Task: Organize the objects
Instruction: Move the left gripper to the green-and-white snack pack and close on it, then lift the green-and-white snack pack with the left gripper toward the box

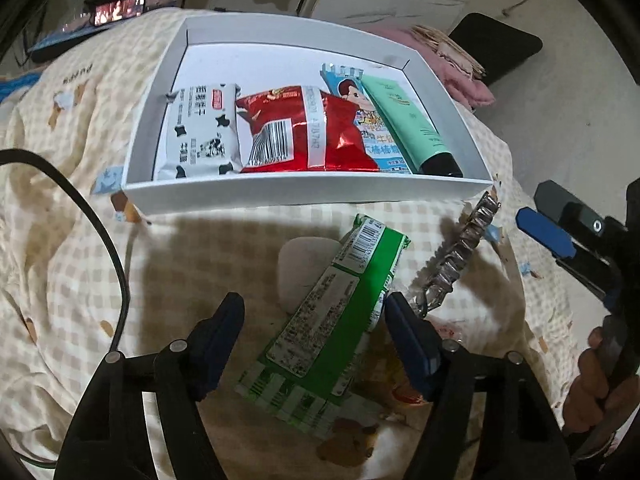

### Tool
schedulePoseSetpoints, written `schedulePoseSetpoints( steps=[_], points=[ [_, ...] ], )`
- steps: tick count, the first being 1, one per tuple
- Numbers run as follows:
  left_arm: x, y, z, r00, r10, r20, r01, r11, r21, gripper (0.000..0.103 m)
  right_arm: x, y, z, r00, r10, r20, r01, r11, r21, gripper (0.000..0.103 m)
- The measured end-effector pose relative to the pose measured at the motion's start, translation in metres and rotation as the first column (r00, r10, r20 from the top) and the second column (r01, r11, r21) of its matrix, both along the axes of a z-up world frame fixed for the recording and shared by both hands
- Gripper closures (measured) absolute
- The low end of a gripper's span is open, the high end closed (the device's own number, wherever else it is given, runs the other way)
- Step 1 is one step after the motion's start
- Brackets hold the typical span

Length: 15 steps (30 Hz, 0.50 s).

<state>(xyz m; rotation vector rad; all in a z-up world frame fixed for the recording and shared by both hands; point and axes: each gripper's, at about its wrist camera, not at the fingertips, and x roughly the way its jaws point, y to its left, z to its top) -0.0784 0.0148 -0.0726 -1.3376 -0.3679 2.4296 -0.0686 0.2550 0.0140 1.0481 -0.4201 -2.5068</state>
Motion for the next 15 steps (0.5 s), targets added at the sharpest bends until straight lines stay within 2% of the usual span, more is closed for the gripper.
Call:
schedulePoseSetpoints(
  steps=[3, 4, 7, 8, 11, 15],
  points=[
    [0.002, 0.004, 0.002, 1.0, -0.017, -0.008, 0.017, 1.0, -0.023, 0.027, -0.001, 0.0, -0.002, 1.0, 0.007, 0.013, -0.007, 1.0, -0.012, 0.037],
    [0.003, 0.005, 0.003, 1.0, -0.027, -0.011, 0.026, 0.999, -0.025, 0.03, -0.001, 0.0, -0.003, 1.0, 0.012, 0.015, -0.012, 1.0, -0.016, 0.037],
    [0.005, 0.008, 0.006, 0.998, -0.059, -0.02, 0.059, 0.998, -0.016, 0.054, 0.0, -0.003, -0.001, 1.0, 0.021, 0.002, -0.021, 1.0, -0.007, 0.037],
    [0.006, 0.008, 0.007, 0.997, -0.07, -0.018, 0.07, 0.998, -0.004, 0.057, 0.001, -0.004, -0.001, 1.0, 0.024, -0.002, -0.024, 1.0, 0.0, 0.037],
    [0.009, 0.004, 0.012, 0.997, -0.065, -0.033, 0.065, 0.998, 0.013, 0.061, 0.001, -0.007, 0.0, 0.999, 0.038, -0.008, -0.038, 0.999, 0.007, 0.037],
    [0.019, -0.011, 0.033, 0.994, -0.01, -0.106, 0.011, 1.0, 0.011, 0.066, 0.001, -0.009, 0.0, 0.999, 0.043, -0.008, -0.043, 0.999, 0.012, 0.037]
  ],
)
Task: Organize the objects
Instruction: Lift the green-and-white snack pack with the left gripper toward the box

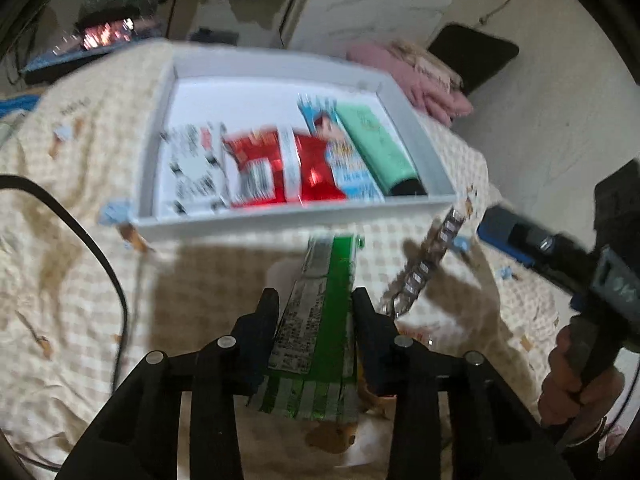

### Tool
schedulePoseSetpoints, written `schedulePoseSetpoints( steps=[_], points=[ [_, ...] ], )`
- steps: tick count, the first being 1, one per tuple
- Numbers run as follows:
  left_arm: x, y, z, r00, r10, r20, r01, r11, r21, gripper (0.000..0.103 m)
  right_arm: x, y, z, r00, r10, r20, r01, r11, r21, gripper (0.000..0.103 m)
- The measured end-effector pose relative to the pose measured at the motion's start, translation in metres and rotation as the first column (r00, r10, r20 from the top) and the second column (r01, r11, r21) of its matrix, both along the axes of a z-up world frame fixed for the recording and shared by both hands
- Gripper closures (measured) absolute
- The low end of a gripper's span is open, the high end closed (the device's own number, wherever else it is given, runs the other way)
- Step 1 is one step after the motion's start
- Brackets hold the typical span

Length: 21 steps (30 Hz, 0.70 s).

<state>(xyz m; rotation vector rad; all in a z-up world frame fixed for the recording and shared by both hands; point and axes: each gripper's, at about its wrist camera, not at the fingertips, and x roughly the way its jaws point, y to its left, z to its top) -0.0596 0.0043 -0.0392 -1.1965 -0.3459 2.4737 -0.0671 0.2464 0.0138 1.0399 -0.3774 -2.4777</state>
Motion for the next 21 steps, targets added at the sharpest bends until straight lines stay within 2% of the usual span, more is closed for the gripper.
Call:
schedulePoseSetpoints(
  steps=[1, 2, 6, 11, 12, 14, 15, 19, 21],
  points=[
    [0.002, -0.006, 0.006, 1.0, 0.022, -0.015, -0.022, 1.0, 0.003, 0.077, 0.0, 0.001, 0.0, 1.0, 0.0, 0.0, 0.0, 1.0, -0.003, 0.037],
    [0.003, -0.011, 0.01, 0.999, 0.042, -0.021, -0.042, 0.999, 0.01, 0.079, 0.0, 0.001, 0.001, 1.0, -0.001, -0.001, 0.001, 1.0, -0.004, 0.037],
    [0.0, -0.026, 0.017, 0.996, 0.09, -0.021, -0.089, 0.994, 0.061, 0.079, 0.0, 0.004, 0.002, 1.0, -0.007, -0.004, 0.007, 1.0, -0.008, 0.037],
    [-0.01, -0.023, 0.004, 0.994, 0.107, 0.031, -0.107, 0.994, 0.018, 0.078, 0.0, 0.003, 0.002, 1.0, -0.001, -0.002, 0.001, 1.0, -0.003, 0.037],
    [-0.012, -0.022, 0.001, 0.992, 0.123, 0.038, -0.123, 0.992, -0.004, 0.075, 0.0, 0.002, 0.002, 1.0, 0.002, -0.003, -0.002, 1.0, -0.001, 0.037],
    [-0.015, -0.022, -0.004, 0.988, 0.147, 0.038, -0.145, 0.988, -0.047, 0.05, 0.001, 0.001, 0.003, 1.0, 0.006, -0.006, -0.006, 1.0, 0.003, 0.037],
    [-0.017, -0.02, -0.007, 0.987, 0.154, 0.035, -0.151, 0.986, -0.074, 0.046, 0.001, 0.0, 0.002, 1.0, 0.009, -0.005, -0.009, 1.0, 0.004, 0.037],
    [-0.022, -0.009, -0.017, 0.991, 0.129, 0.027, -0.125, 0.983, -0.132, 0.042, 0.001, -0.004, 0.002, 1.0, 0.022, -0.002, -0.022, 1.0, 0.006, 0.037],
    [-0.027, -0.002, -0.03, 0.991, 0.122, 0.055, -0.111, 0.979, -0.169, 0.042, 0.001, -0.003, 0.0, 1.0, 0.028, 0.002, -0.027, 1.0, -0.009, 0.037]
  ],
)
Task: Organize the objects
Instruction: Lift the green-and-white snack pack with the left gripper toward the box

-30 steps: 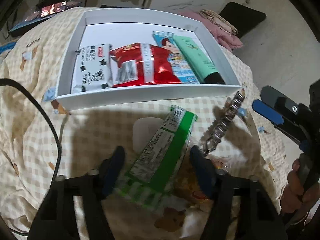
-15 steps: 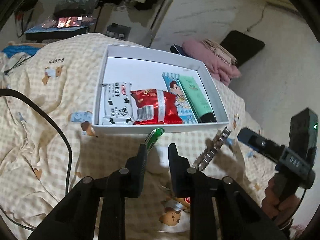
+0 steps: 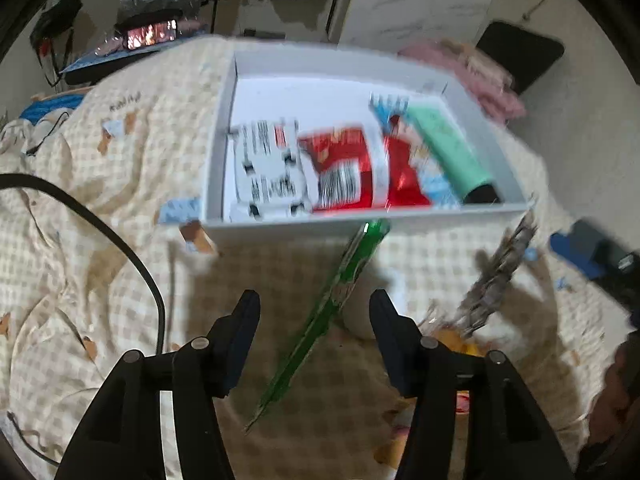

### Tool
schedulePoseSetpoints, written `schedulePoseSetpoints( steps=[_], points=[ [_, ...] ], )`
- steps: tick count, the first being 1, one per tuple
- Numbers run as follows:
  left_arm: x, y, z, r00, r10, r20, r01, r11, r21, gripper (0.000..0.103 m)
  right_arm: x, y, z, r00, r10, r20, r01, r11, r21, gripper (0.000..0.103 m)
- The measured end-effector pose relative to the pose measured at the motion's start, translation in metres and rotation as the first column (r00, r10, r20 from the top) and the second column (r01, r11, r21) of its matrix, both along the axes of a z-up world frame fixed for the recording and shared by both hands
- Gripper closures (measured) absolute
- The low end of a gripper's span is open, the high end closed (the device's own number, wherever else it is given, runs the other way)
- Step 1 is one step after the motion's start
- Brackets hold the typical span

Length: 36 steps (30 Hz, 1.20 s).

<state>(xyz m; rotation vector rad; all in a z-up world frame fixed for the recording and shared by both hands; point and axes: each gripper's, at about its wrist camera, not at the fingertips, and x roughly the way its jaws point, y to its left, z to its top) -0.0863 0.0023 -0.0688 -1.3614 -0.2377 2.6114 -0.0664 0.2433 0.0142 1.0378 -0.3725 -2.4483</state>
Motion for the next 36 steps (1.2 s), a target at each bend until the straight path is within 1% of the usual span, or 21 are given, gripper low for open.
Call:
schedulePoseSetpoints(
  steps=[1, 2, 3, 7, 10, 12, 13, 14, 17, 18, 20, 23, 25, 27, 29, 30, 32, 33, 34, 36],
  points=[
    [-0.002, 0.003, -0.006, 1.0, -0.004, 0.021, 0.005, 1.0, -0.019, 0.047, -0.001, 0.0, -0.001, 1.0, 0.002, 0.005, -0.002, 1.0, -0.005, 0.037],
    [-0.002, 0.006, -0.008, 1.0, -0.007, 0.024, 0.008, 0.999, -0.032, 0.075, -0.001, 0.0, -0.001, 1.0, 0.001, 0.007, -0.001, 1.0, -0.005, 0.037],
    [-0.001, 0.007, -0.007, 1.0, -0.01, 0.02, 0.011, 0.999, -0.041, 0.084, -0.001, -0.001, -0.002, 1.0, 0.001, 0.007, -0.001, 1.0, -0.003, 0.037],
    [0.003, 0.005, 0.003, 1.0, -0.01, 0.003, 0.01, 1.0, -0.015, 0.085, 0.0, -0.003, 0.0, 1.0, 0.007, 0.0, -0.007, 1.0, 0.002, 0.037],
    [0.009, -0.001, 0.015, 1.0, -0.024, -0.016, 0.025, 0.998, 0.052, 0.085, 0.0, -0.003, -0.001, 1.0, 0.008, 0.001, -0.008, 1.0, 0.002, 0.037],
    [0.014, -0.002, 0.024, 0.998, -0.047, -0.045, 0.051, 0.995, 0.091, 0.088, 0.0, -0.002, -0.001, 1.0, 0.006, 0.004, -0.006, 1.0, 0.0, 0.037],
    [0.017, -0.004, 0.028, 0.997, -0.056, -0.057, 0.061, 0.992, 0.107, 0.092, 0.0, -0.001, -0.002, 1.0, 0.006, 0.006, -0.006, 1.0, 0.002, 0.037],
    [0.02, -0.005, 0.033, 0.996, -0.056, -0.074, 0.065, 0.99, 0.123, 0.092, 0.0, -0.002, -0.002, 1.0, 0.005, 0.007, -0.005, 1.0, 0.003, 0.037],
    [0.027, -0.008, 0.045, 0.993, -0.039, -0.113, 0.054, 0.99, 0.131, 0.092, 0.0, -0.002, -0.002, 1.0, 0.008, 0.009, -0.008, 1.0, 0.002, 0.037],
    [0.029, -0.011, 0.049, 0.992, -0.032, -0.123, 0.05, 0.989, 0.143, 0.092, 0.0, -0.002, -0.002, 1.0, 0.008, 0.009, -0.008, 1.0, 0.002, 0.037],
    [0.03, -0.017, 0.053, 0.992, -0.028, -0.126, 0.052, 0.98, 0.191, 0.093, -0.001, -0.002, -0.003, 1.0, 0.009, 0.01, -0.009, 1.0, 0.002, 0.037],
    [0.028, -0.026, 0.056, 0.993, -0.03, -0.115, 0.06, 0.961, 0.271, 0.093, -0.001, -0.002, -0.003, 1.0, 0.008, 0.014, -0.008, 1.0, -0.001, 0.037],
    [0.027, -0.032, 0.057, 0.994, -0.045, -0.101, 0.076, 0.941, 0.33, 0.093, -0.001, -0.001, -0.003, 1.0, 0.007, 0.016, -0.007, 1.0, -0.004, 0.037],
    [0.028, -0.032, 0.057, 0.995, -0.059, -0.083, 0.085, 0.927, 0.365, 0.093, -0.001, -0.001, -0.003, 1.0, 0.01, 0.017, -0.009, 1.0, -0.005, 0.037],
    [0.027, -0.032, 0.056, 0.998, -0.048, -0.05, 0.063, 0.927, 0.37, 0.093, -0.001, -0.001, -0.003, 1.0, 0.009, 0.014, -0.009, 1.0, -0.005, 0.037],
    [0.025, -0.033, 0.052, 0.999, -0.03, -0.02, 0.035, 0.924, 0.382, 0.093, -0.001, -0.001, -0.003, 1.0, 0.011, 0.015, -0.011, 1.0, -0.004, 0.037],
    [0.02, -0.033, 0.042, 0.999, -0.037, 0.015, 0.027, 0.915, 0.402, 0.093, -0.002, -0.001, -0.004, 1.0, 0.009, 0.019, -0.009, 1.0, -0.006, 0.037],
    [0.017, -0.033, 0.036, 0.998, -0.027, 0.051, 0.004, 0.917, 0.398, 0.093, -0.002, -0.002, -0.004, 1.0, 0.013, 0.024, -0.013, 1.0, -0.007, 0.037],
    [0.015, -0.033, 0.033, 0.997, -0.014, 0.07, -0.014, 0.922, 0.386, 0.093, -0.003, -0.002, -0.005, 1.0, 0.014, 0.026, -0.014, 1.0, -0.008, 0.037],
    [0.015, -0.033, 0.03, 0.997, -0.007, 0.074, -0.021, 0.929, 0.37, 0.093, -0.003, -0.002, -0.005, 1.0, 0.016, 0.026, -0.016, 1.0, -0.005, 0.037]
  ],
)
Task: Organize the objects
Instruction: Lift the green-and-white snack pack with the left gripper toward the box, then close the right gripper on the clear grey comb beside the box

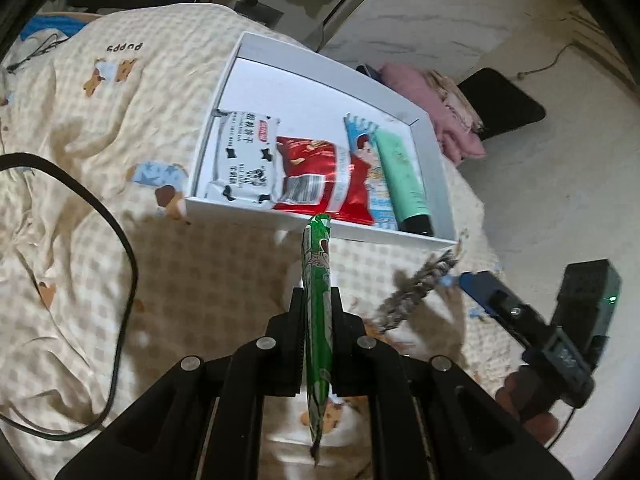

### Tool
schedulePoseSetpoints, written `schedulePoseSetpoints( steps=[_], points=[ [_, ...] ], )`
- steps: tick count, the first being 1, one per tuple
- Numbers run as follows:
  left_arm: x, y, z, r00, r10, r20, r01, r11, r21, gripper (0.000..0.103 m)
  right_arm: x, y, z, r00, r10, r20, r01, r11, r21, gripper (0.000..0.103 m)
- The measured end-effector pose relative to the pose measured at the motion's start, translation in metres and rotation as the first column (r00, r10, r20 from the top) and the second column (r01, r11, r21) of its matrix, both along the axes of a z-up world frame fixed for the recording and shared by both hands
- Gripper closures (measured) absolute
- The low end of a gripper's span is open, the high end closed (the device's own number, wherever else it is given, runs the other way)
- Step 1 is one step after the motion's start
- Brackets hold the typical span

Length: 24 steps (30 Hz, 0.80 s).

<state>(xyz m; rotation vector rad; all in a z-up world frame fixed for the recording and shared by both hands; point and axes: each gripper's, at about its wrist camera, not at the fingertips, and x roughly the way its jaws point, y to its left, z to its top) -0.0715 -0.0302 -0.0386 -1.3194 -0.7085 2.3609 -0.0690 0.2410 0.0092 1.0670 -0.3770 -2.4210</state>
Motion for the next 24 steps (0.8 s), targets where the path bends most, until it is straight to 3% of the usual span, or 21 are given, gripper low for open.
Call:
schedulePoseSetpoints(
  steps=[3, 12, 19, 20, 22, 24],
  points=[
    [0.002, 0.0, 0.002, 1.0, -0.007, -0.019, 0.007, 1.0, 0.026, 0.093, 0.0, -0.001, 0.0, 1.0, 0.002, -0.002, -0.002, 1.0, 0.002, 0.037],
    [0.004, 0.003, 0.01, 0.998, -0.006, -0.069, 0.006, 1.0, -0.014, 0.093, 0.0, -0.002, -0.002, 1.0, 0.007, 0.003, -0.007, 1.0, 0.004, 0.037],
    [0.011, -0.007, 0.02, 0.986, 0.091, -0.137, -0.1, 0.993, -0.062, 0.093, -0.001, -0.006, -0.005, 1.0, 0.024, 0.02, -0.024, 1.0, 0.006, 0.036],
    [0.011, -0.01, 0.021, 0.985, 0.099, -0.142, -0.106, 0.993, -0.048, 0.093, -0.001, -0.006, -0.005, 0.999, 0.026, 0.023, -0.026, 1.0, 0.002, 0.036],
    [0.01, -0.014, 0.02, 0.985, 0.096, -0.141, -0.097, 0.995, 0.0, 0.093, -0.001, -0.006, -0.005, 0.999, 0.029, 0.026, -0.029, 1.0, -0.001, 0.023],
    [0.009, -0.015, 0.019, 0.986, 0.091, -0.139, -0.09, 0.996, 0.011, 0.093, 0.0, -0.007, -0.003, 0.999, 0.032, 0.023, -0.032, 0.999, -0.003, 0.023]
  ],
)
